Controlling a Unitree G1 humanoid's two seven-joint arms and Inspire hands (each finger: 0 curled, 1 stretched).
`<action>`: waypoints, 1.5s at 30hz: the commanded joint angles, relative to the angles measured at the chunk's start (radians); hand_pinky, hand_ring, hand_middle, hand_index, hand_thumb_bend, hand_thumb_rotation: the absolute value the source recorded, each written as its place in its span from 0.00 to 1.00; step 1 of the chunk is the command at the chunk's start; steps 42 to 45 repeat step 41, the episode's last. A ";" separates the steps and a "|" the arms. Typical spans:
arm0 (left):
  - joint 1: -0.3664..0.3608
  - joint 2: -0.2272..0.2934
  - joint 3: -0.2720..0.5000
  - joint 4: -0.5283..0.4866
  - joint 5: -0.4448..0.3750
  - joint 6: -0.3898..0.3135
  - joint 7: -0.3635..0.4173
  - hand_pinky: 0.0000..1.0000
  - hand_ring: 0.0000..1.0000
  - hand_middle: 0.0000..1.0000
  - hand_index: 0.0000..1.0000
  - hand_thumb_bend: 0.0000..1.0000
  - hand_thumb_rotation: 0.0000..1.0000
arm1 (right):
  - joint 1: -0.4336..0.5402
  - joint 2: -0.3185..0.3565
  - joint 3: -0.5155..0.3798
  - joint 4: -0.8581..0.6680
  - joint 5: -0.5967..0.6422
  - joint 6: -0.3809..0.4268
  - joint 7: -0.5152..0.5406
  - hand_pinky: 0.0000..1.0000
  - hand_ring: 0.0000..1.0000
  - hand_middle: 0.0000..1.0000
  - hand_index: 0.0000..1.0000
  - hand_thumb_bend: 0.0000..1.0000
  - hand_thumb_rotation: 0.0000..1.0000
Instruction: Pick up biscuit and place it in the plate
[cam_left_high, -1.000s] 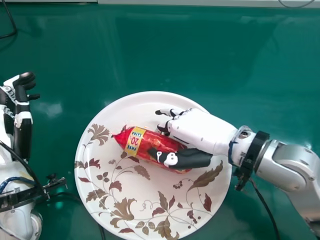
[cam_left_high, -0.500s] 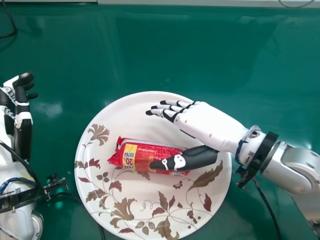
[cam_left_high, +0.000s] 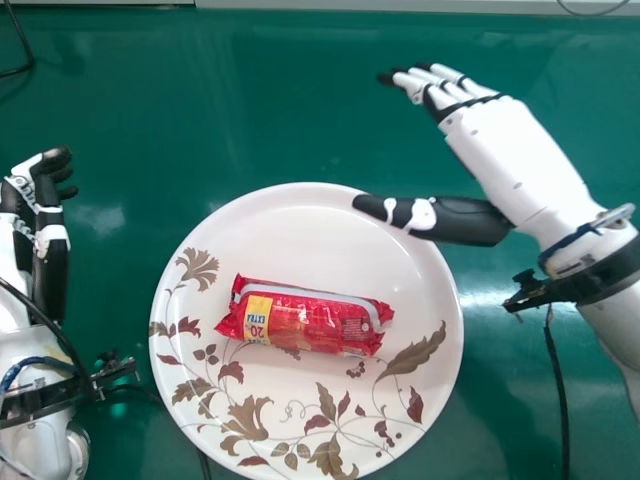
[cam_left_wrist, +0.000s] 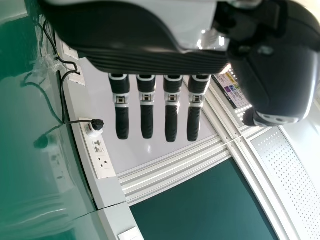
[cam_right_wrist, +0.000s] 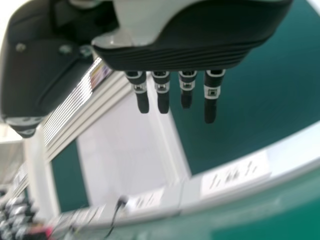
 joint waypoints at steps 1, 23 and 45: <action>0.018 -0.002 -0.002 -0.001 0.002 -0.020 0.013 0.72 0.80 0.80 0.78 0.53 0.03 | 0.012 0.025 -0.042 -0.008 -0.020 0.012 -0.064 0.77 0.98 1.00 1.00 0.98 0.81; -0.003 -0.023 -0.034 0.026 0.008 -0.020 0.027 0.69 0.75 0.77 0.78 0.45 0.04 | 0.018 0.224 -0.108 0.160 0.220 0.127 -0.225 0.82 0.96 1.00 1.00 0.70 0.95; -0.057 -0.015 -0.031 0.012 -0.696 0.051 -0.284 0.87 0.90 0.91 0.93 0.28 0.68 | 0.093 0.403 -0.068 0.166 0.462 0.166 -0.217 0.98 0.99 1.00 0.99 0.51 0.95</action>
